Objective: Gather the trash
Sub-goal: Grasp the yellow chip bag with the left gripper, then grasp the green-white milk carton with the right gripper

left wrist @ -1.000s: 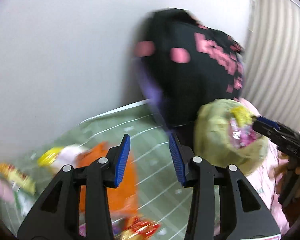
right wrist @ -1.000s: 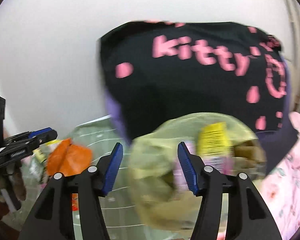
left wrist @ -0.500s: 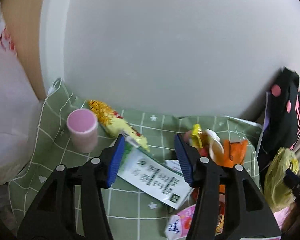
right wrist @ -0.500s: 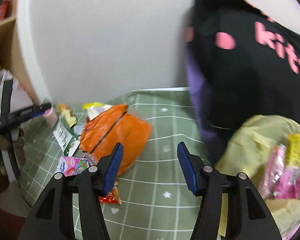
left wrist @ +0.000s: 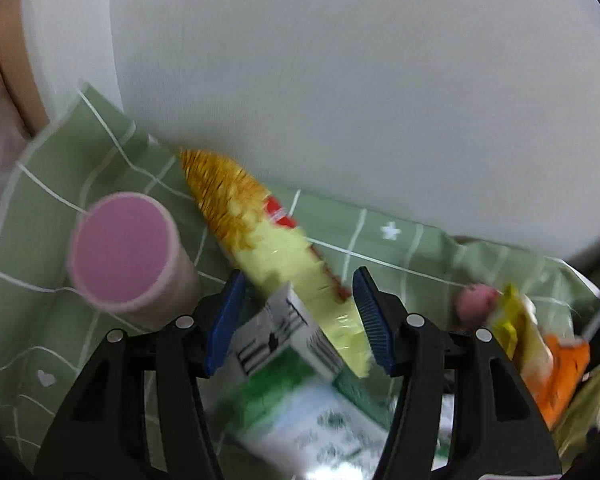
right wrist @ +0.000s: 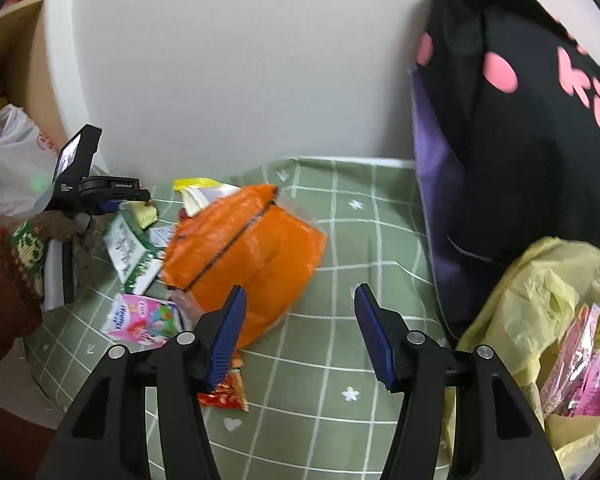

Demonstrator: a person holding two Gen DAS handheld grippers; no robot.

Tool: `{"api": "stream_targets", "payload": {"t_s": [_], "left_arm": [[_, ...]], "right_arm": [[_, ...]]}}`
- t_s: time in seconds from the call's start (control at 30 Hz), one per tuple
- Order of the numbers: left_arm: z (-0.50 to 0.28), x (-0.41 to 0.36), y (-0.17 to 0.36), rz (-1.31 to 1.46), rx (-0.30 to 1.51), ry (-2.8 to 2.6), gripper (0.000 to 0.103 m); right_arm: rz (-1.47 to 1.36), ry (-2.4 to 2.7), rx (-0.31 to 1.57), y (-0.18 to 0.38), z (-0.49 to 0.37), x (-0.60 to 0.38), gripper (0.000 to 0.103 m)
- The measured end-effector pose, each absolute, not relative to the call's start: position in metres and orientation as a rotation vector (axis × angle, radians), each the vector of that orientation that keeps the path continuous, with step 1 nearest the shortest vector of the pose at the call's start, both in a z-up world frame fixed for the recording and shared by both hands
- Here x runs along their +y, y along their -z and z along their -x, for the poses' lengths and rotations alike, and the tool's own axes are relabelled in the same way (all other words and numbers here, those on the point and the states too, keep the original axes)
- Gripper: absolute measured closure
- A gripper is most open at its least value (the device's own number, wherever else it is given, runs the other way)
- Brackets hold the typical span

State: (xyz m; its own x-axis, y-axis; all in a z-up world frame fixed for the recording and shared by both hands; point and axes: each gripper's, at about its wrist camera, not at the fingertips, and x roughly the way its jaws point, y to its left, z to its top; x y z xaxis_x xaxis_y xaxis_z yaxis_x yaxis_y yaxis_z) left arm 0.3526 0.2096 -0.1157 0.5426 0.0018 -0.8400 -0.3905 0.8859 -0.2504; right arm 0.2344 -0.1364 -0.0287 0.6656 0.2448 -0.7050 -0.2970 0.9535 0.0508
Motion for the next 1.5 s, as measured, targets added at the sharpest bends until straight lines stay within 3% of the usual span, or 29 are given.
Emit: {"api": "stream_targets", "payload": {"t_s": [0.13,0.3,0.57,0.97,1.3,1.5], "left_arm": [[-0.359,0.211,0.119,0.488,0.984,-0.243,0.068],[-0.338,0.202,0.096,0.466,0.897,-0.16,0.073],[-0.286,0.175,0.049,0.417,0.775,0.082,0.073],[-0.252,0.208,0.007,0.388,0.667,0.065,0.073],[-0.189,0.229,0.059,0.376,0.844,-0.049,0.074],[-0.161,0.245,0.064,0.39,0.84,-0.102,0.073]], "right_arm": [[0.047,-0.288,0.815,0.037,-0.237,-0.15,0.05],[0.034,-0.295,0.837,0.048,-0.24,-0.151,0.05],[0.028,-0.422,0.856,0.058,-0.243,-0.127,0.05],[0.062,-0.673,0.863,0.07,-0.235,-0.068,0.05],[0.158,-0.834,0.849,0.064,-0.25,-0.003,0.05],[0.231,-0.916,0.87,0.065,-0.284,0.061,0.05]]}}
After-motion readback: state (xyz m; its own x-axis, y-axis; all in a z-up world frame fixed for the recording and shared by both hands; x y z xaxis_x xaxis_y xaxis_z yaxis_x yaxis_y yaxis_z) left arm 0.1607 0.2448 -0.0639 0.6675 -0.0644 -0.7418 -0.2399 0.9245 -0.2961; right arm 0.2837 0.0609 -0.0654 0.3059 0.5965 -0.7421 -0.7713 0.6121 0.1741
